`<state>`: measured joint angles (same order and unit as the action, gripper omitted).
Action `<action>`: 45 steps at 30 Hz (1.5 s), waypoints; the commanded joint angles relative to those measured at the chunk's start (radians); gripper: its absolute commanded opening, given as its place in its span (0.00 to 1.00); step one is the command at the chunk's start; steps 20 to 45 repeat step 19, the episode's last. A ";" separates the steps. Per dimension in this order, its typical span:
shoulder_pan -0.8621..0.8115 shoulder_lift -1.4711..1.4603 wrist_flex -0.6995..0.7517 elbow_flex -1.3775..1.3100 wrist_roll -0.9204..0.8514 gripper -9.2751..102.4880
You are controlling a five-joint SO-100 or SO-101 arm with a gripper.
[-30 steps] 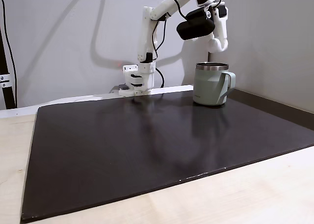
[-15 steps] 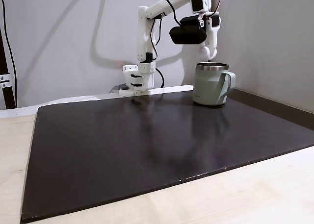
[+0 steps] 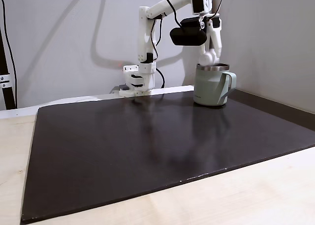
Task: Grasp a gauze and put it in the cup.
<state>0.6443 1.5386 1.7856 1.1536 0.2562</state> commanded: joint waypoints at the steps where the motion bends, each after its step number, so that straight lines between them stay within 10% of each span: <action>1: 0.017 0.046 -0.014 -0.006 -0.002 0.38; 45: 0.025 0.046 -0.023 -0.006 0.006 0.39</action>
